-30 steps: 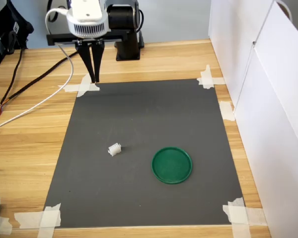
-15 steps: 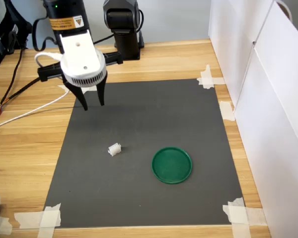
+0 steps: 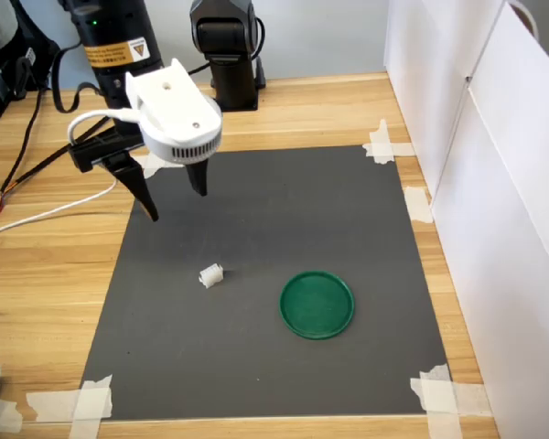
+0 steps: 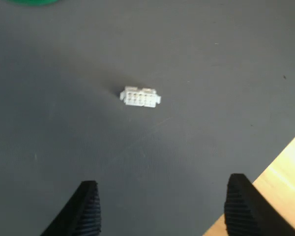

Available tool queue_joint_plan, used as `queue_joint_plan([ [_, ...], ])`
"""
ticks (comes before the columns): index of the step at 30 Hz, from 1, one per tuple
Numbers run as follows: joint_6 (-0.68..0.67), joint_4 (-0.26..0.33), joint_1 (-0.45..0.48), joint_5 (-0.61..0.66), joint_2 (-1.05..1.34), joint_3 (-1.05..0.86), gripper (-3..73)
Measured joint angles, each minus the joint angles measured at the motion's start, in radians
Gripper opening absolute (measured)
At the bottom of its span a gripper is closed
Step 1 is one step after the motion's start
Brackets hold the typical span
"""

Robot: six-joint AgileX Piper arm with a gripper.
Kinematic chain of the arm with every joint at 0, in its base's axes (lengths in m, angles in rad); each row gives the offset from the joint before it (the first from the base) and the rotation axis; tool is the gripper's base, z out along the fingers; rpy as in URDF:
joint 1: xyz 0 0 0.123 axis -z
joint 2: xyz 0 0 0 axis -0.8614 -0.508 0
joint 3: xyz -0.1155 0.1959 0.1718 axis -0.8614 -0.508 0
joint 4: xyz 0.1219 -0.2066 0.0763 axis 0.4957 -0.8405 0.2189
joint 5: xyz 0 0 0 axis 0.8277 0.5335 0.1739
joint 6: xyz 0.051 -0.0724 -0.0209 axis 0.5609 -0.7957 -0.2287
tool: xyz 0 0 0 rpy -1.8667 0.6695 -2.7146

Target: Grasp a white terminal and put it in the green lid.

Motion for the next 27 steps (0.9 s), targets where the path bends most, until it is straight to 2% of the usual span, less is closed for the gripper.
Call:
queue_joint_plan([
  [5, 0.018, -0.065, -0.057, 0.014, -0.033, 0.016, 62.5],
  [12, 0.072, -0.067, -0.071, 0.014, -0.113, 0.018, 62.5],
  [27, 0.082, -0.071, -0.071, -0.072, -0.230, 0.018, 62.3],
])
